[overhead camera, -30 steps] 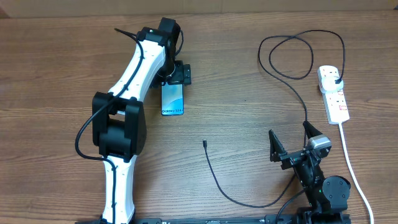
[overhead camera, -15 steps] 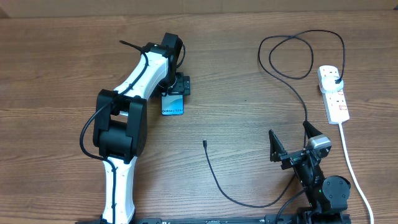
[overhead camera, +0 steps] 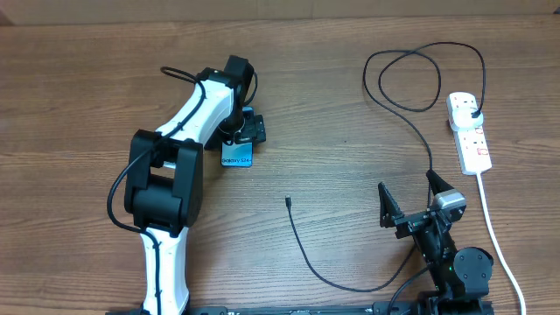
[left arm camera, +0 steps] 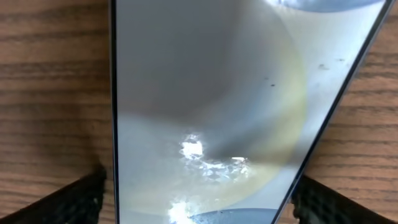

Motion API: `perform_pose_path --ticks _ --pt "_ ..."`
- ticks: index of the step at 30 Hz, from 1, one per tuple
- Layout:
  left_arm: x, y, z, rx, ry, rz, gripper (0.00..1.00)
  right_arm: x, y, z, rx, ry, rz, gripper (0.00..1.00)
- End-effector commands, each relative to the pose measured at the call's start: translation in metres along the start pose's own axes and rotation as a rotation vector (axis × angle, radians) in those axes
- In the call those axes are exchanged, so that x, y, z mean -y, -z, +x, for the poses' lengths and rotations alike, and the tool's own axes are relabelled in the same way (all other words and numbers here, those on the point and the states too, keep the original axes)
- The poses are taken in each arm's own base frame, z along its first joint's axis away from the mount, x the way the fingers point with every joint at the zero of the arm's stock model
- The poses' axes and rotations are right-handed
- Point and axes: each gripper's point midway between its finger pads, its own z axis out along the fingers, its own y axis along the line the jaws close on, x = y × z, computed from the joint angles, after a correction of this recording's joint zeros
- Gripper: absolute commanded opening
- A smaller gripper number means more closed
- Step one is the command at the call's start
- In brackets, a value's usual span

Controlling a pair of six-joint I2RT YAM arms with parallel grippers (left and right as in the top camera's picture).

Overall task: Plug charger to phone and switch on socket
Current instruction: 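Lower the left gripper and grasp the phone's long edge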

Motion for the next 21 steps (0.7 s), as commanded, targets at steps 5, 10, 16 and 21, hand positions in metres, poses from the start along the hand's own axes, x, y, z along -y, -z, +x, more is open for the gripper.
perform_pose_path --ticks 5,10,16,21 --pt "-0.009 -0.047 0.003 -0.011 -0.060 -0.060 0.95 -0.001 0.000 0.002 0.004 -0.001 -0.002 1.00" --pt "-0.009 -0.047 0.007 -0.029 -0.104 -0.063 1.00 -0.001 0.000 0.002 0.004 -0.001 -0.002 1.00" --pt "-0.001 -0.047 0.018 -0.071 -0.155 -0.025 1.00 -0.001 0.000 0.002 0.004 -0.001 -0.002 1.00" --pt "-0.003 -0.046 0.022 -0.086 -0.155 -0.032 0.82 -0.001 0.000 0.002 0.004 -0.001 -0.002 1.00"
